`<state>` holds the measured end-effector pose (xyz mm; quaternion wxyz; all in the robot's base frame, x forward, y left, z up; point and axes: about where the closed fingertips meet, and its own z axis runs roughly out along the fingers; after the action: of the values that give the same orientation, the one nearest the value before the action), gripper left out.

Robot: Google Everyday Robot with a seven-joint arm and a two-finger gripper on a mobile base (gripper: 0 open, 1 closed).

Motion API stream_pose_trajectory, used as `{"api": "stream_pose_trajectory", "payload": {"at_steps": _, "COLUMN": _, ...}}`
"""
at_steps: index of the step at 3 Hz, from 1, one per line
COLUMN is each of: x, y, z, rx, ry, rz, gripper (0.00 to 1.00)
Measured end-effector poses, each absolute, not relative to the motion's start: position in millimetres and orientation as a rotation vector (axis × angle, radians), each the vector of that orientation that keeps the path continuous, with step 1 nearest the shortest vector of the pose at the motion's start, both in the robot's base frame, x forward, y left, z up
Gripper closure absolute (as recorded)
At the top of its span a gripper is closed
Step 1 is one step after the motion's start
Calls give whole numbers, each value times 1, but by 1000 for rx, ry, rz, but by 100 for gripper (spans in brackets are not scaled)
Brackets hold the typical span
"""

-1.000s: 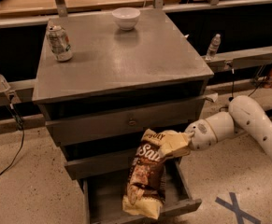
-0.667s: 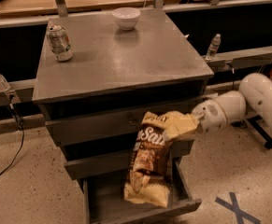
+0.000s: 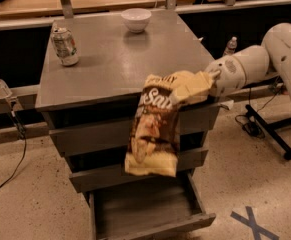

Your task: Pick brown chip bag from bottom drawer and place on counter

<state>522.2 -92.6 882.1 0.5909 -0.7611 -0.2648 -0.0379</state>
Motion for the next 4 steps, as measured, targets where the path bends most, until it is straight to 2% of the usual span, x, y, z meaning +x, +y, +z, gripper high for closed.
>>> {"api": "stream_pose_trajectory", "payload": {"at_steps": 1, "x": 560, "y": -109, "z": 911, "rx": -1677, "ry": -506, "rz": -191, "gripper": 100}}
{"api": "stream_pose_trajectory", "payload": {"at_steps": 3, "x": 583, "y": -107, "z": 922, "rx": -1679, "ry": -458, "rz": -272, "gripper": 100}}
{"api": "stream_pose_trajectory", "payload": {"at_steps": 4, "x": 612, "y": -108, "z": 934, "rx": -1667, "ry": -470, "rz": -365, "gripper": 100}}
